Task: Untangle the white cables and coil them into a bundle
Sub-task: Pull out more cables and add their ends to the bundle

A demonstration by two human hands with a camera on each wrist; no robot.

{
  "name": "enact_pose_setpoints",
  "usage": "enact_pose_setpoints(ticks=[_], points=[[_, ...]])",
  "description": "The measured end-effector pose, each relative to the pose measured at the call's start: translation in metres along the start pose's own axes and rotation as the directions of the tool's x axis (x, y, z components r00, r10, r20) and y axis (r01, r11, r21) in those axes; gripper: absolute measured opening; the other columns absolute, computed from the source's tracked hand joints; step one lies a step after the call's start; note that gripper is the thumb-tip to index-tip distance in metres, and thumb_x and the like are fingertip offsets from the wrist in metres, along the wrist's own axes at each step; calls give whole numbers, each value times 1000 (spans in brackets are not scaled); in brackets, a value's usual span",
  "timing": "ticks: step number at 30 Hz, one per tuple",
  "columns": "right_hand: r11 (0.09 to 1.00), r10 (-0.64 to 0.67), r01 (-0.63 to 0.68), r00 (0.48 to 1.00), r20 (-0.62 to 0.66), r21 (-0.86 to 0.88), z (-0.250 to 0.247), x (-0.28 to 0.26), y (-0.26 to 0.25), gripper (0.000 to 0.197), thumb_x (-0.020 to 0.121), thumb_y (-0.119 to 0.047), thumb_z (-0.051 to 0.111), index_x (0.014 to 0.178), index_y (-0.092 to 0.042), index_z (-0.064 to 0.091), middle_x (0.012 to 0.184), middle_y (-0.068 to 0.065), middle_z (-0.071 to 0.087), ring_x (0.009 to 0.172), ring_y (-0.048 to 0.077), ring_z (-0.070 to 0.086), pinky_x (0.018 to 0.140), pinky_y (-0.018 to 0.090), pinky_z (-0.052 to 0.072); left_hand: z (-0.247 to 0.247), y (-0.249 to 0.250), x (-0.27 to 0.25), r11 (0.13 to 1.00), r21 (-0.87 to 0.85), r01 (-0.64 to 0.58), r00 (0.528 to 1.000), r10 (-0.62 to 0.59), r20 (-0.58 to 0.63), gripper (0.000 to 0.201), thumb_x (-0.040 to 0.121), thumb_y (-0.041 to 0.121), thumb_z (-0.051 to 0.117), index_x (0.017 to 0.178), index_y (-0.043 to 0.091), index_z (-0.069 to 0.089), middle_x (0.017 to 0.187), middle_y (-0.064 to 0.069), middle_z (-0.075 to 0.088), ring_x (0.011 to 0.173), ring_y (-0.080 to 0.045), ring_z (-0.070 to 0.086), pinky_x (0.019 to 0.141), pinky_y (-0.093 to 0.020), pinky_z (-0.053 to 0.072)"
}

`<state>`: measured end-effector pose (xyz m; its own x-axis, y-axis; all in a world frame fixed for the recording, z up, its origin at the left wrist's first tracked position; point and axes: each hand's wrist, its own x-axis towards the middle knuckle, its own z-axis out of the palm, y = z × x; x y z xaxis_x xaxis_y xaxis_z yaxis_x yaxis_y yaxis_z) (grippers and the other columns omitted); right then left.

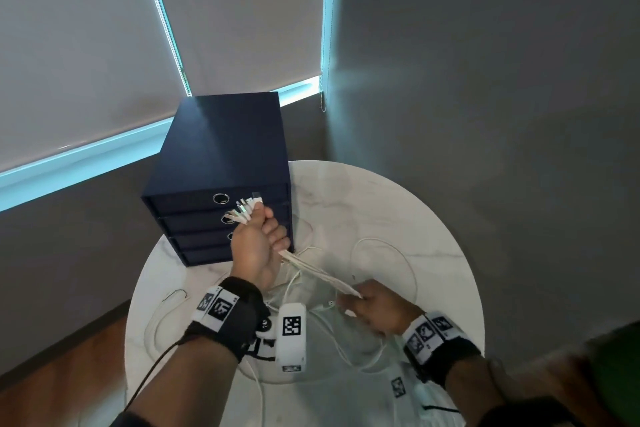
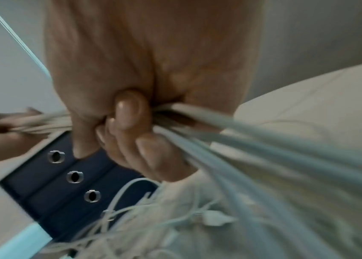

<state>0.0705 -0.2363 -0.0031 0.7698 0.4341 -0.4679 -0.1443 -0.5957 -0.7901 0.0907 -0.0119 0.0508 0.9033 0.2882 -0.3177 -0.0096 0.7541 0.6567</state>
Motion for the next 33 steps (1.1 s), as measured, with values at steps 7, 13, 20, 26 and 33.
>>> enact_pose_setpoints(ticks=[7,13,20,26,33], points=[[916,172,-241,958,-228,-320,-83,-40,87,20,91,-40,64,78,-27,56,65,-8,51,46,-2,48,43,13,35,-24,15,4,998,33,47,999,-46,-29,37,108,26,38,73,19,49,49,9,28,36,-4,21,31,-18,17],[904,166,-340,838,-520,-259,-141,-66,128,38,89,-9,69,59,-31,61,52,-13,53,63,12,52,59,28,38,-30,-5,-4,970,131,207,978,-207,-15,34,107,25,39,75,16,49,50,9,28,35,-4,23,29,-17,17],[722,352,-427,904,-242,-544,-130,-60,131,17,83,-38,73,78,-34,58,76,-12,55,78,11,59,55,12,36,-40,-40,-18,874,427,234,968,-251,-18,36,107,27,44,73,17,52,55,6,26,41,-7,20,41,-18,11],[798,174,-192,981,-86,-571,-88,-15,76,31,73,-52,77,69,-26,62,79,-8,65,77,9,62,74,24,48,-55,-62,-23,846,496,198,979,-197,-55,36,107,28,45,74,14,52,56,3,25,41,-8,20,43,-18,14],[808,57,-132,987,-147,-574,6,38,54,29,92,-34,57,98,-7,66,101,10,66,98,26,64,76,27,44,-62,-74,-21,868,463,180,983,-148,-104,34,105,26,48,76,10,57,56,2,27,40,-9,24,38,-18,23]])
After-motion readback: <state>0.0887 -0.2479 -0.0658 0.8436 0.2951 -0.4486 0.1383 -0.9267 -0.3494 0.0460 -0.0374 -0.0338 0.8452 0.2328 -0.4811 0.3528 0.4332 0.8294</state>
